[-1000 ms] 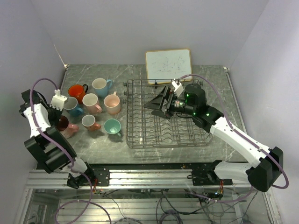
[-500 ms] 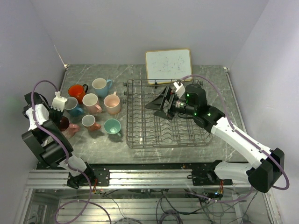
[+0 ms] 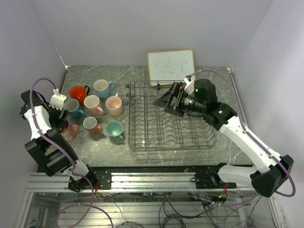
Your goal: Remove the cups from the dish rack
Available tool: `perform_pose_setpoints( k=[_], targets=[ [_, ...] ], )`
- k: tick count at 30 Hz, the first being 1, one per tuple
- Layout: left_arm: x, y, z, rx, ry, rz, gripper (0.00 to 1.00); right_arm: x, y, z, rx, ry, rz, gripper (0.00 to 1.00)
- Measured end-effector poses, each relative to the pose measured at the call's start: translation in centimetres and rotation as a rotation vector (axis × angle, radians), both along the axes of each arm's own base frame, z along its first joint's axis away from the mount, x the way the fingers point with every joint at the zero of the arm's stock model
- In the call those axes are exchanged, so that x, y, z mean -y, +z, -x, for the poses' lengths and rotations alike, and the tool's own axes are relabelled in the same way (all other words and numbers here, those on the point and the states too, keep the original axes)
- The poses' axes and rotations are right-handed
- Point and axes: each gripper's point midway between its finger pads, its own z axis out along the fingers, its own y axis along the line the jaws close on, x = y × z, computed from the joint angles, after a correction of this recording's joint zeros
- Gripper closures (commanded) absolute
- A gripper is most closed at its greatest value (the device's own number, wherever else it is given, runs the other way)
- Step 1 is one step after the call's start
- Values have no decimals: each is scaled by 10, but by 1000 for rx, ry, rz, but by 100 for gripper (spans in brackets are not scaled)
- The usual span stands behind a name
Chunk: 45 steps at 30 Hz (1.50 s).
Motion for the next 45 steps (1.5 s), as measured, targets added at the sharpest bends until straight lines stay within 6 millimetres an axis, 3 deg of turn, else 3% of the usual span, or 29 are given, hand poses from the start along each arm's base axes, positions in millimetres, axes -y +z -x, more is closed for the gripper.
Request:
perform_pose_setpoints(
  k=[3,9,11,15,17,20,22,25,28,30,38,41,45],
  targets=[
    [0,20,-3,33,-3,-16,10,18,1,-8,25,-53,68,0],
    [9,91,-19,217,-5,-28,0,81,15,-30,158,-276,291,0],
    [24,119,-25,326,4,18,0,113,14,-31,201,-385,400,0],
    [67,142,-27,489,-24,170,0,170,8,-31,233,-586,584,0],
    [96,136,-26,578,-50,274,0,198,-2,-29,228,-685,680,0],
    [135,106,-19,648,-50,395,0,232,-30,-26,172,-793,828,0],
    [164,80,-14,659,-85,450,0,249,-55,-27,112,-825,929,0],
    [193,49,-15,646,-108,499,0,270,-96,-31,11,-833,1051,0],
    [204,30,-23,617,-84,522,0,303,-140,-28,-117,-845,1092,0],
    [209,21,-30,611,-75,514,0,332,-156,-23,-182,-912,1089,0],
    [218,-3,-27,646,-65,470,1,378,-174,-23,-254,-1070,1193,0],
    [213,-13,-18,685,-31,447,0,384,-182,-18,-267,-1101,1226,2],
    [202,-8,-12,772,37,409,0,391,-181,0,-189,-1160,1219,0]
  ],
)
